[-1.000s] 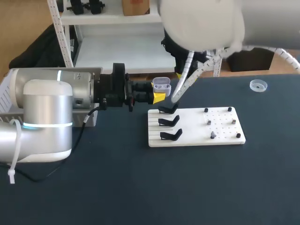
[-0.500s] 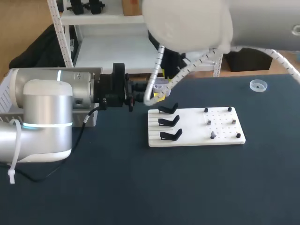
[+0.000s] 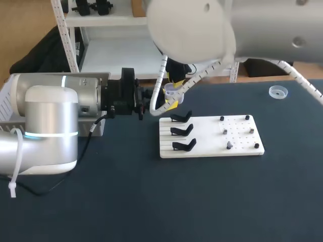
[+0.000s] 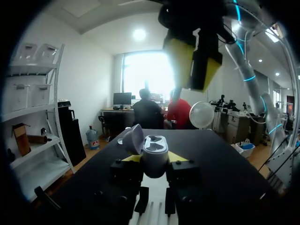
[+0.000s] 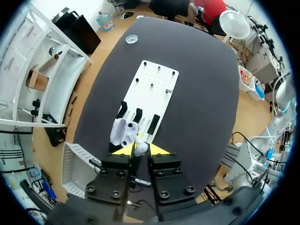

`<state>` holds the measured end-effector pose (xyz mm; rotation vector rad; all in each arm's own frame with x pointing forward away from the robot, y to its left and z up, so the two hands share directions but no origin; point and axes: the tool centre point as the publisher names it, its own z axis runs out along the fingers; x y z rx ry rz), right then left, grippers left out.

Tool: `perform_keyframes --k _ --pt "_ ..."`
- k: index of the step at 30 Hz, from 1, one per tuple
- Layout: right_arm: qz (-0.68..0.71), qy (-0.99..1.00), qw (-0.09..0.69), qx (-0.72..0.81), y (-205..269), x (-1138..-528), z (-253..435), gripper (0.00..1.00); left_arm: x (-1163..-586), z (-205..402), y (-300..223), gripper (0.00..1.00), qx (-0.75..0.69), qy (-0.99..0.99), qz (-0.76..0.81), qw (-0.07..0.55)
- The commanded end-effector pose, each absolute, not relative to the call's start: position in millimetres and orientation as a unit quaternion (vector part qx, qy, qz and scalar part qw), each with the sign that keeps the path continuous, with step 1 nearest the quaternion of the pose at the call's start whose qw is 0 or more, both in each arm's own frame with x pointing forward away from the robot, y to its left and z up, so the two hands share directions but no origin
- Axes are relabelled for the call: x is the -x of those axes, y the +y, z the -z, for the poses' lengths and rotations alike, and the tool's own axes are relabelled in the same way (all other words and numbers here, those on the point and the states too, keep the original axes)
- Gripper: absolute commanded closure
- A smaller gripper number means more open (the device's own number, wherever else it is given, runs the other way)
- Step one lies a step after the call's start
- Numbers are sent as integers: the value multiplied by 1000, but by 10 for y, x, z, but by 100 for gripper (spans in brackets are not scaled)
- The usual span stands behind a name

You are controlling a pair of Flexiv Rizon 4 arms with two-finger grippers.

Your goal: Pick up each earbud case from the left stands, insert the matching earbuds, close the lid, and place the case in the box.

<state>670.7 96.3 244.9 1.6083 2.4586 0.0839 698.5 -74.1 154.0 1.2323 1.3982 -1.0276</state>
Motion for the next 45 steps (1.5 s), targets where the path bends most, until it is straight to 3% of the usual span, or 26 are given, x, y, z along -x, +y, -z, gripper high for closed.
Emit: perform_keyframes --k 1,45 --pt "-29 833 102 -543 929 -6773 -2320 100 -6975 -1534 -741 100 -505 574 421 487" --pt "-19 845 79 -529 922 -6942 -2027 100 -6975 -1534 -741 100 -505 574 421 487"
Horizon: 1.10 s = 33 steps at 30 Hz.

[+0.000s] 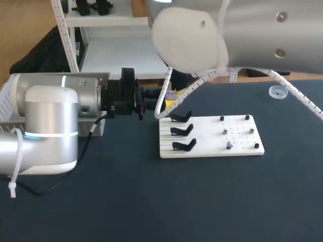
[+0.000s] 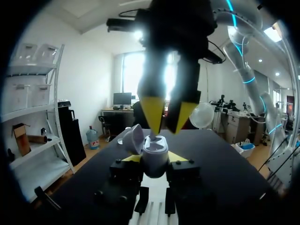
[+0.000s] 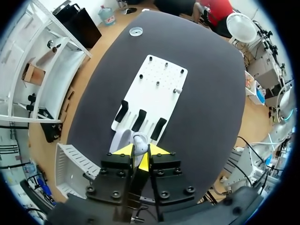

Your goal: Pick up each earbud case from the left stands, insert the matching earbuds, close the lid, and place the case in the box.

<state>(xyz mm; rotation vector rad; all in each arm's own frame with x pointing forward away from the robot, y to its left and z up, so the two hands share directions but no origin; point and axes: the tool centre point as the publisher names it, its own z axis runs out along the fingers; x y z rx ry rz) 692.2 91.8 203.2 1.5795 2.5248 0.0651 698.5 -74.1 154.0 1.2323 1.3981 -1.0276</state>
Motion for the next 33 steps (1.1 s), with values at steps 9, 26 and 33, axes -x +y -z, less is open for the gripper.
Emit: perform_keyframes --k 9,26,33 --pt "-16 846 71 -529 942 -6951 -1967 100 -6975 -1534 -741 100 -505 574 421 487" --pt "-15 845 65 -531 959 -6949 -1955 67 -6975 -1534 -741 100 -505 574 421 487" --pt "-29 850 71 -521 923 -6786 -2101 67 -6975 -1534 -741 100 -505 574 421 487"
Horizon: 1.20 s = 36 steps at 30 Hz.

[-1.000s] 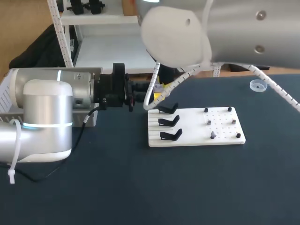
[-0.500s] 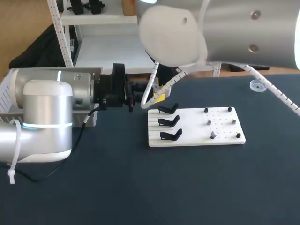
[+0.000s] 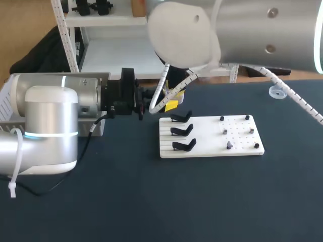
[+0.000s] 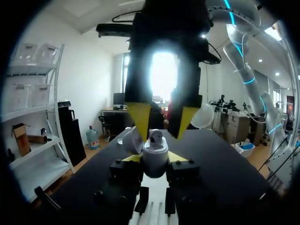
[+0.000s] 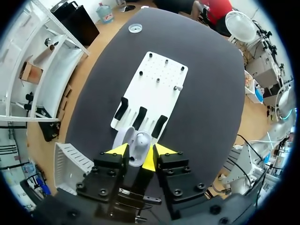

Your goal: Pick up each earbud case from the left stands, insert the matching earbuds, close the lid, and place the case in the box.

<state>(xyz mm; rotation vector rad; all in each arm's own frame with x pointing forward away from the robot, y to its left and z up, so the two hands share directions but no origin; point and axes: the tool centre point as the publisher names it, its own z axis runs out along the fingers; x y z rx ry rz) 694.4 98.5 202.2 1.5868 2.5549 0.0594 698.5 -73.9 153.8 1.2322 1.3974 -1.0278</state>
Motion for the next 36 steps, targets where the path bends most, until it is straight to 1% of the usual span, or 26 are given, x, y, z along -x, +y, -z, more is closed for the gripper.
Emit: perform_keyframes --k 1,5,7,8,9,12,13,16,19,20,21,22,24,26,36 --pt "-29 852 73 -518 910 -6744 -2114 66 -6975 -1534 -741 100 -505 574 421 487" --pt "-46 869 77 -487 852 -6587 -2158 60 -6975 -1534 -741 100 -505 574 421 487" --pt "-60 882 87 -460 841 -6489 -2195 59 -6975 -1534 -741 100 -505 574 421 487" --pt "-71 890 91 -440 829 -6448 -2207 58 -6975 -1534 -741 100 -505 574 421 487" --pt "-85 902 89 -415 795 -6425 -2202 59 -6975 -1534 -741 100 -505 574 421 487" --pt "-105 928 104 -342 709 -6312 -2207 56 -6975 -1534 -741 100 -505 574 421 487" --pt "-111 938 97 -314 688 -6274 -2211 57 -6975 -1534 -741 100 -505 574 421 487" --pt "-114 962 85 -235 614 -6180 -2228 54 -6975 -1534 -741 100 -505 574 421 487" --pt "-108 976 81 -171 543 -6113 -2259 42 -6975 -1534 -741 100 -505 574 421 487" --pt "-102 983 72 -134 524 -6084 -2272 31 -6975 -1534 -741 100 -505 574 421 487" --pt "-97 985 74 -121 513 -6070 -2278 29 -6975 -1534 -741 100 -505 574 421 487" --pt "-88 989 69 -92 495 -6042 -2283 18 -6975 -1534 -741 100 -505 574 421 487" --pt "-74 995 53 -44 468 -5981 -2286 0 -6975 -1534 -741 100 -505 574 421 487" --pt "-47 998 40 -15 427 -5943 -2260 0 -6975 -1534 -741 100 -505 574 421 487" --pt "-47 998 40 -15 427 -5943 -2260 0 -6975 -1534 -741 100 -505 574 421 487"
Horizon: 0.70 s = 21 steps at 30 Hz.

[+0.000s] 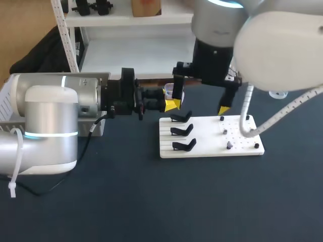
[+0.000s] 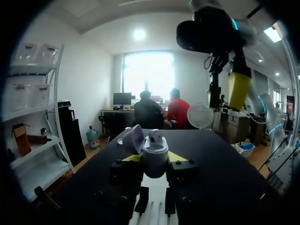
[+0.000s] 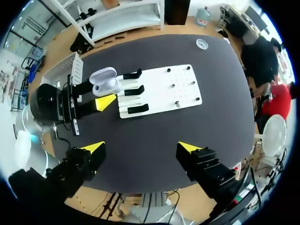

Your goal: Pick up each earbud case from the left stands, insert the matching earbuds, close the lid, and place the case in the box.

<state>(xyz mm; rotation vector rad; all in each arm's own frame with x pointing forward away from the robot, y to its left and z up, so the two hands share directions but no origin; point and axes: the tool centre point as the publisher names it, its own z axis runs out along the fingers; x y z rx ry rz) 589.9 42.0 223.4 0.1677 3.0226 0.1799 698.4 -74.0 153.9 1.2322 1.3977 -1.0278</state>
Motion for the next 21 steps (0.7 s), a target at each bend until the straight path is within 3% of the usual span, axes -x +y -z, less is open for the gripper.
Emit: perform_keyframes --k 1,8,21 --pt "-47 998 40 -15 427 -5943 -2260 0 -6975 -1534 -741 100 -505 574 421 487" --pt "-60 997 38 -24 394 -5943 -2186 0 -6975 -1534 -741 100 -505 574 421 487" --pt "-94 971 108 -191 -343 -5933 -1613 0 -6975 -1534 -741 100 -505 574 421 487"
